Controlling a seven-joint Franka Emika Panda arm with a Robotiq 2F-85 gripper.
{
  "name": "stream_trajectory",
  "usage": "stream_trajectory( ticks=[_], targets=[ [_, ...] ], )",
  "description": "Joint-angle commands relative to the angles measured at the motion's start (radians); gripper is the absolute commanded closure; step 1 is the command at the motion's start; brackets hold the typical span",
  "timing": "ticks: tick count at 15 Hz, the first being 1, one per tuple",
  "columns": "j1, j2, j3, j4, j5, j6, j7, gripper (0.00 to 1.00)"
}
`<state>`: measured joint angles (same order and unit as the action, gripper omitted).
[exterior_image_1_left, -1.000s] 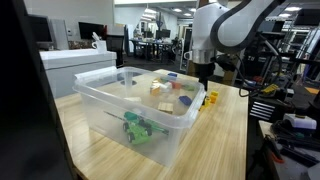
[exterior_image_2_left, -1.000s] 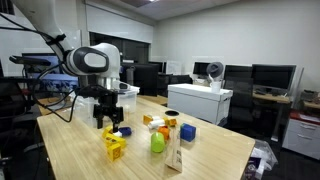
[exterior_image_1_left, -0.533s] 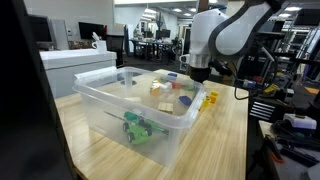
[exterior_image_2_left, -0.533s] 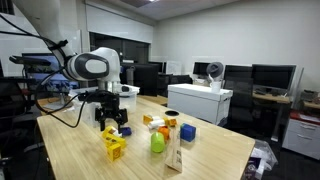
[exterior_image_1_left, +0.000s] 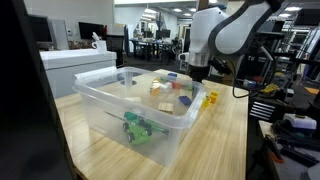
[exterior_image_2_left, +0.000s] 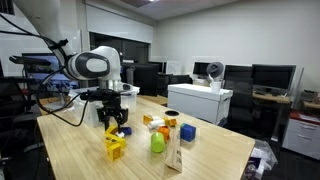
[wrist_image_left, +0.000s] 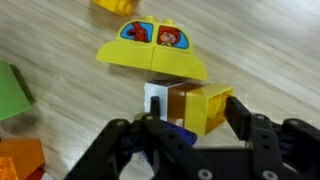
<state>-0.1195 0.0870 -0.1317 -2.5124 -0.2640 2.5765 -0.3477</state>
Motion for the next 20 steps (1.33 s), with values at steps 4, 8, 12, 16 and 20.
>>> stream_trajectory(
  ticks=[4, 8, 12, 16, 20],
  targets=[
    [0.002, -0.083, 0.017, 0.052, 0.105, -0.085, -0.018, 0.73],
    [0.019, -0.103, 0.034, 0.131, 0.197, -0.117, -0.006, 0.73],
    [0.083, -0.191, 0.086, 0.184, 0.384, -0.184, -0.038, 0.73],
    [0.151, -0.277, 0.109, 0.192, 0.471, -0.219, -0.05, 0.73],
    [0.197, -0.326, 0.104, 0.204, 0.49, -0.244, -0.049, 0.73]
  ],
)
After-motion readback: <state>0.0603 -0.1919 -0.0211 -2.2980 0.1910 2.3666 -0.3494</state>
